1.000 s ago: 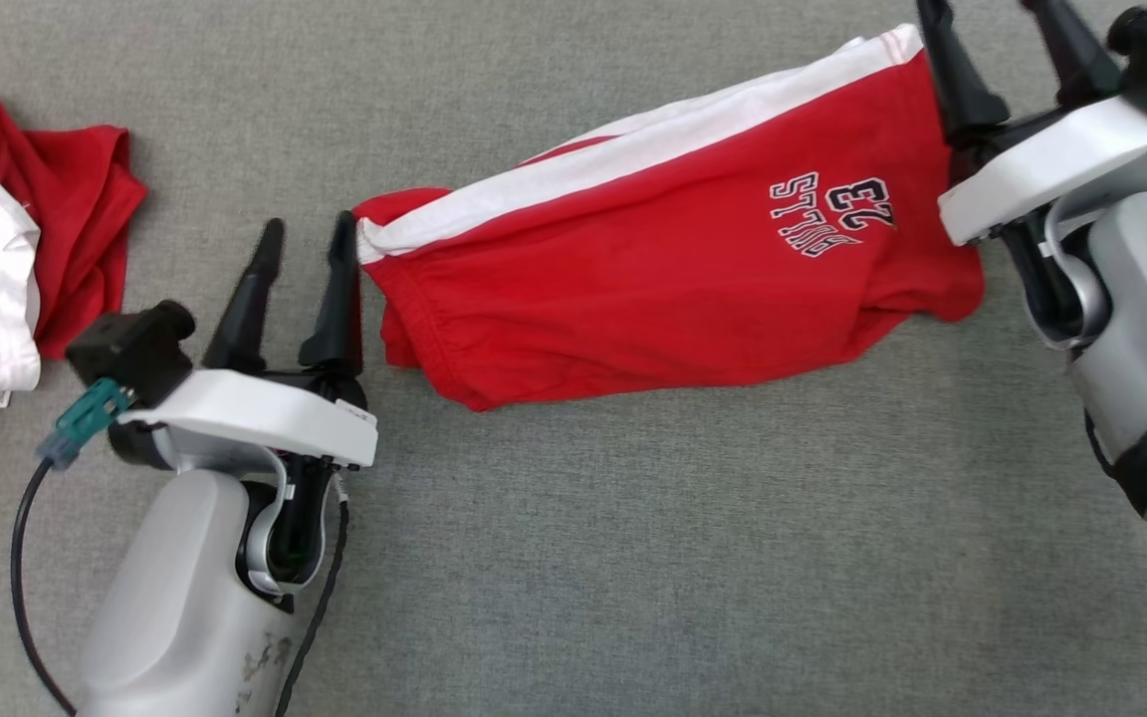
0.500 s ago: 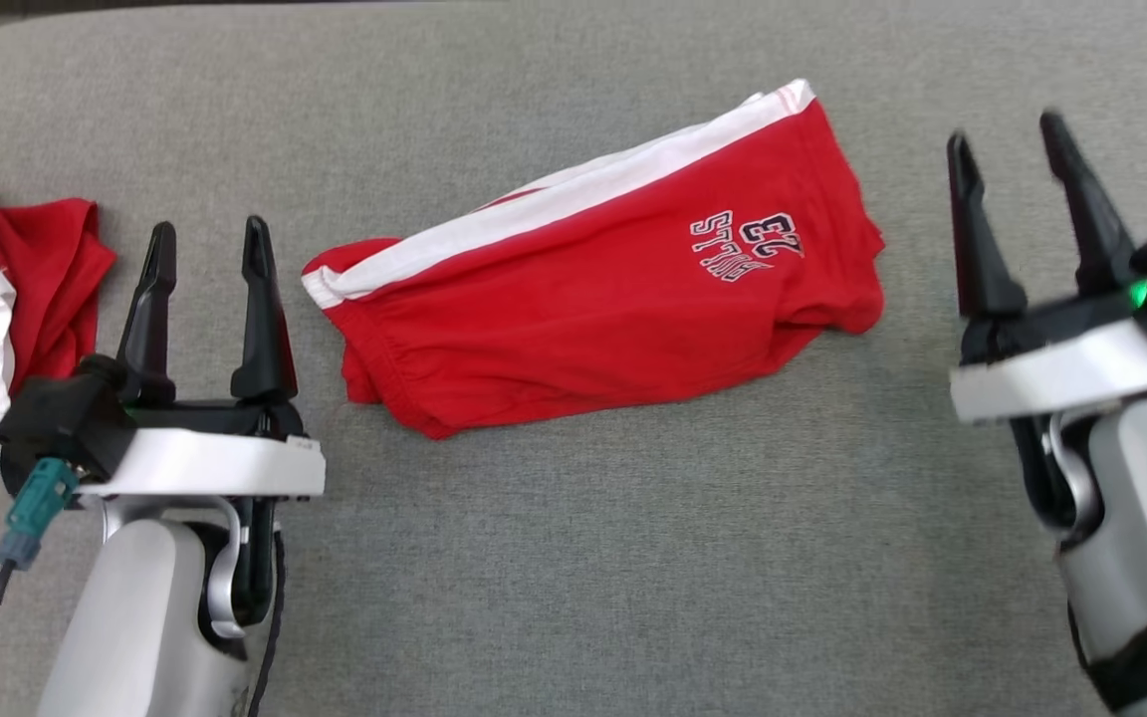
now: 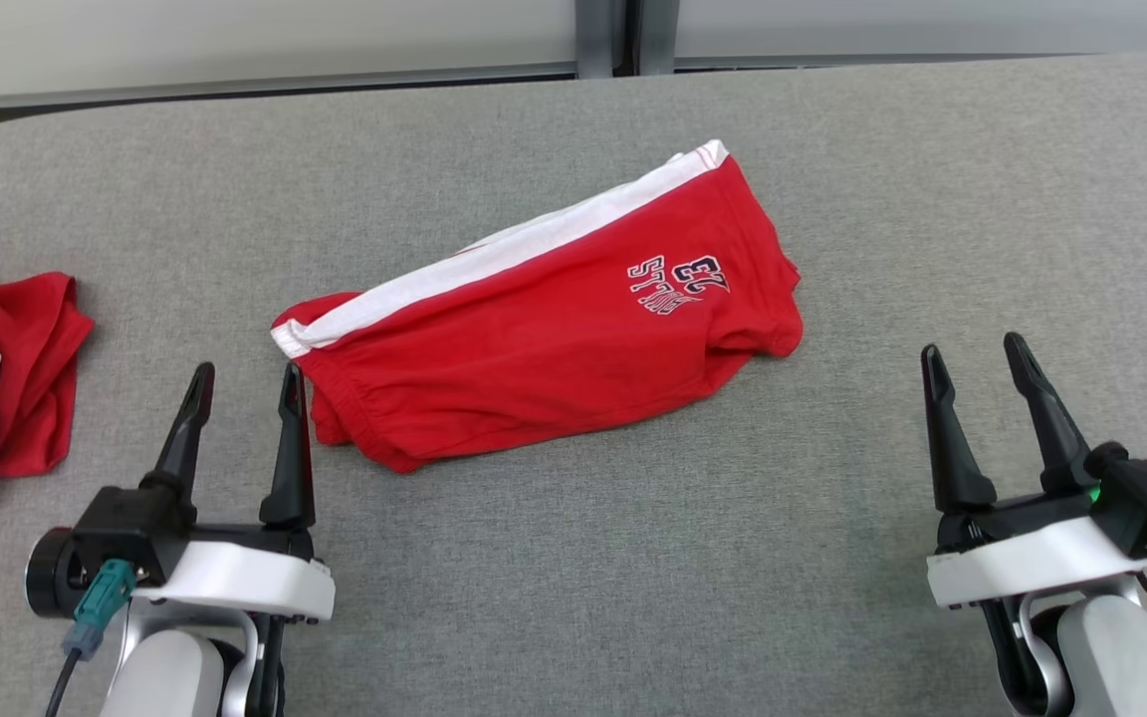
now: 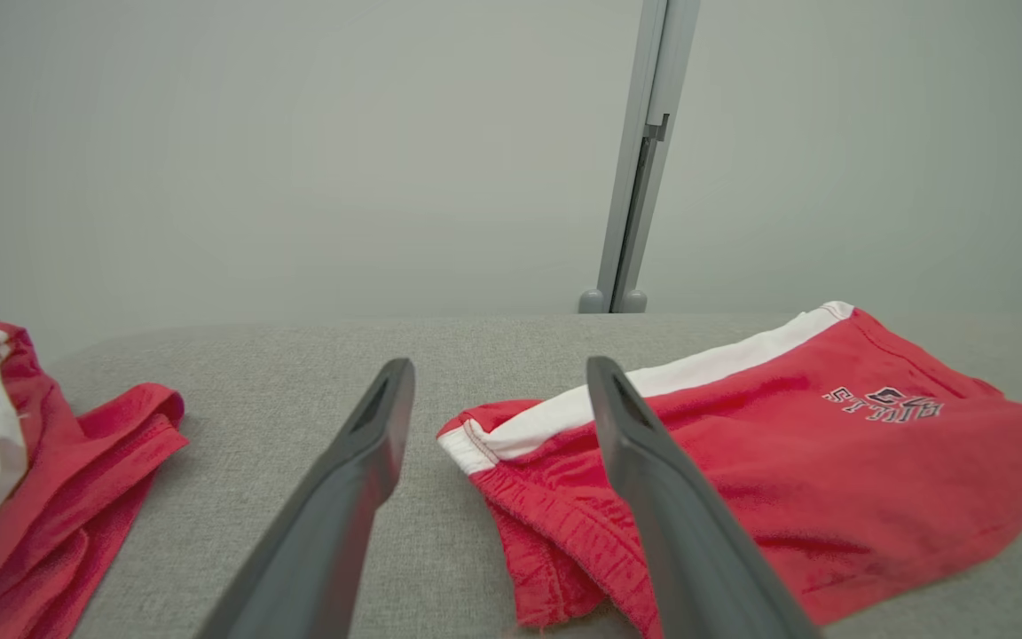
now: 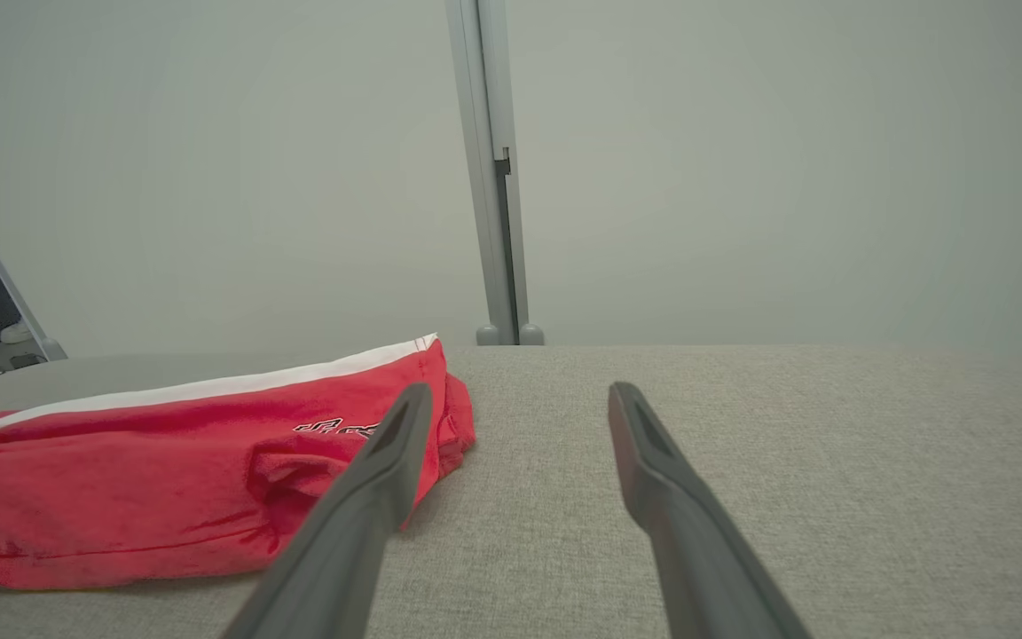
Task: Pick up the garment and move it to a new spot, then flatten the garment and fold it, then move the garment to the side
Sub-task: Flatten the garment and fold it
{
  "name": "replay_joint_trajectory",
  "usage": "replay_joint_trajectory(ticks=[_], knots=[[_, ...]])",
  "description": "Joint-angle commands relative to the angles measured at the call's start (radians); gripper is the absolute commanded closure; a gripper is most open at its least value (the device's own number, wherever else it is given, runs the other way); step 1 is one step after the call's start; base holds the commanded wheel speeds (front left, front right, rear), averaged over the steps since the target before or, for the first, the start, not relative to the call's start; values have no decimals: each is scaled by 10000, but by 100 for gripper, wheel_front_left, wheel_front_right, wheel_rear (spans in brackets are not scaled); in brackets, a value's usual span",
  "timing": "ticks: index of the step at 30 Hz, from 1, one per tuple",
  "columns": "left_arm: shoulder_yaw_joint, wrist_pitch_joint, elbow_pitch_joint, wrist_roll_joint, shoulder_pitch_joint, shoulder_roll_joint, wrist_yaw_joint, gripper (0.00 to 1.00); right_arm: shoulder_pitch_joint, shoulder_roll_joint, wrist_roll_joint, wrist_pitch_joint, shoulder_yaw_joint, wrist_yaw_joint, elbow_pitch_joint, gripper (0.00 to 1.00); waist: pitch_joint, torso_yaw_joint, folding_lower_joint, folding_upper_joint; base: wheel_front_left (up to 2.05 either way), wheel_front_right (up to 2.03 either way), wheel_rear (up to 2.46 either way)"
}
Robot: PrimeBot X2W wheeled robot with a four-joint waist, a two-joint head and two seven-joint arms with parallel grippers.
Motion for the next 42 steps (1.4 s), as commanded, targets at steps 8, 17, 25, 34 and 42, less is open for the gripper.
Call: replay_joint_trajectory(ticks=[8,17,25,34,42], knots=[[169,-44,38,-57,399,-52,-77,0,526,79,-109,270,-143,-4,-457,0,-255,-174,0,0,0,0,0],[250,-44,86,-14,363,-108,-143,0,575,99,-164,420,-228,-4,-638,0,-286,-159,0,0,0,0,0],[198,-45,63,23,137,-182,-201,0,432,68,-115,504,-255,-4,-598,0,-143,12,0,0,0,0,0],[-130,-43,-176,91,-871,-589,-356,0,-999,-427,41,1058,-115,-4,143,0,965,888,0,0,0,0,0],[-315,-42,-110,128,-1613,-876,-552,0,-2965,-558,384,1704,743,-4,2371,0,1647,1500,0,0,0,0,0]])
